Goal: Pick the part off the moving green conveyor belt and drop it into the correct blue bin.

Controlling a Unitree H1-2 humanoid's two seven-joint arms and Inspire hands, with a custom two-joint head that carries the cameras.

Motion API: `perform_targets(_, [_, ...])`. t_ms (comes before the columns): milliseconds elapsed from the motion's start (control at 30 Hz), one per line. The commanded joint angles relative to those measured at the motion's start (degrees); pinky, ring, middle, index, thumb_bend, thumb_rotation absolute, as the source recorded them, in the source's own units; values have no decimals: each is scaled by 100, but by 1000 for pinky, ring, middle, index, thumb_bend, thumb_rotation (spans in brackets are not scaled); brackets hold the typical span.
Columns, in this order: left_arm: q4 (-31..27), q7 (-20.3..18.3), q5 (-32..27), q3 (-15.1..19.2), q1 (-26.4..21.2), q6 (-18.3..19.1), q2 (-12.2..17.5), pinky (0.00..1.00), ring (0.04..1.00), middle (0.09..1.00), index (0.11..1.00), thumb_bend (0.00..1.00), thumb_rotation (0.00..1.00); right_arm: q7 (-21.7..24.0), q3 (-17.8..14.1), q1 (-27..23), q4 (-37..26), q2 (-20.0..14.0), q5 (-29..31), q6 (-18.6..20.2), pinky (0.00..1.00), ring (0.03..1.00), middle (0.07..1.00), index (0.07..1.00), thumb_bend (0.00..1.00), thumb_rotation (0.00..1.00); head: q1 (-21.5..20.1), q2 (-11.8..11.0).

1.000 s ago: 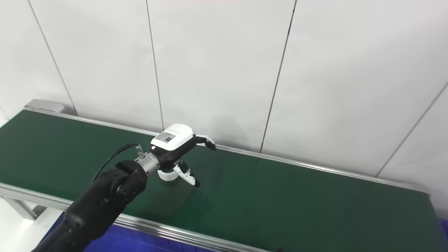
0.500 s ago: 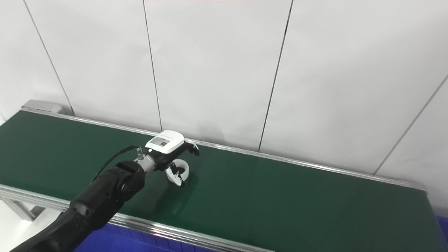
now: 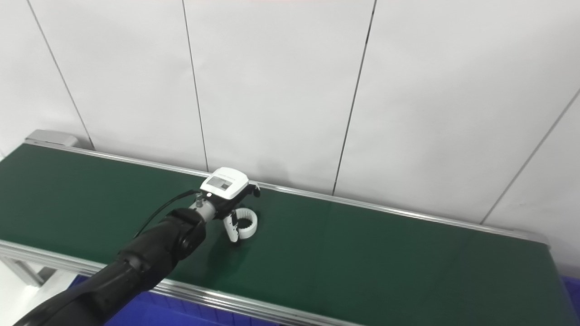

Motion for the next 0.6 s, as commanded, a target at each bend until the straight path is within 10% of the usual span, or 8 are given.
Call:
perform_targets(0, [315,-548,-43,-102,-202,250,88,563,533,558,682,866,131,9,59,21,-256,92,-23,35,886,916,1000,1000,787,950,-16,-11])
perform_targets(100, [678,-475,-277,-173,-217,76,-120,416,429,460,529,549,8,0,98,56,-294,113,-1,39,880,913,1000,1000,779,934,-68,-13])
perform_targets(333, [1277,142,-824,-176,-165,-432,-473,425,384,474,488,525,0,-84,175,112,-355,171,-154,111,869,903,995,1000,797,940,-137,21])
perform_targets(567, [748,-968,-776,-693,-424,47,-405,415,408,467,494,523,0,-76,212,127,-406,195,-131,142,856,906,997,1000,806,923,-166,122])
